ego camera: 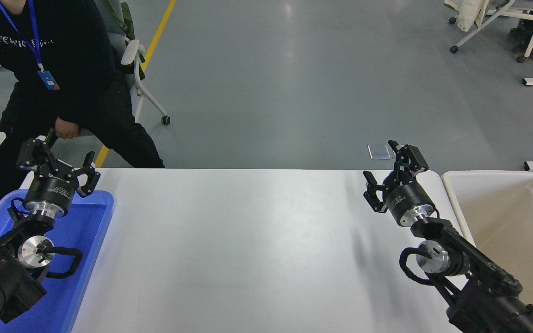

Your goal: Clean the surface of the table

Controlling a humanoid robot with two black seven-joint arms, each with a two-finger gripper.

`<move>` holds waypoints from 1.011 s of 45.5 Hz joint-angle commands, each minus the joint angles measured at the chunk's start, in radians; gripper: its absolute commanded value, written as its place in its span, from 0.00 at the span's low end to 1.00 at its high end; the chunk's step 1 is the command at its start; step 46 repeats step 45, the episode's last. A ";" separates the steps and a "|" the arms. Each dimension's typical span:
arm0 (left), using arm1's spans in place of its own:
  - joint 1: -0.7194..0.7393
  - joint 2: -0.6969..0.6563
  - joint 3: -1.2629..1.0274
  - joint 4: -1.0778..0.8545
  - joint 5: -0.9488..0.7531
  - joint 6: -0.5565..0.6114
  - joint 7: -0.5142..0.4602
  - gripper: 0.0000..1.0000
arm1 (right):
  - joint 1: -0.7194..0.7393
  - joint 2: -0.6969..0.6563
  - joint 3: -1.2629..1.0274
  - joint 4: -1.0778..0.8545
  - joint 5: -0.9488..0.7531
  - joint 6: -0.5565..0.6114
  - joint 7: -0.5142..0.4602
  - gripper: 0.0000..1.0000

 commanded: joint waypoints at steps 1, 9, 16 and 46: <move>0.000 0.000 0.000 0.001 0.000 0.000 0.000 1.00 | 0.036 0.056 0.005 -0.093 -0.043 0.034 0.038 1.00; 0.000 0.000 0.000 0.001 0.000 0.000 0.000 1.00 | 0.036 0.087 -0.001 -0.143 -0.037 0.033 0.054 1.00; 0.000 0.000 0.000 0.001 0.000 0.000 0.000 1.00 | 0.036 0.088 0.009 -0.157 -0.028 0.028 0.060 1.00; 0.000 0.000 0.000 0.001 0.000 0.000 0.000 1.00 | 0.042 0.125 0.013 -0.249 0.032 0.016 0.061 1.00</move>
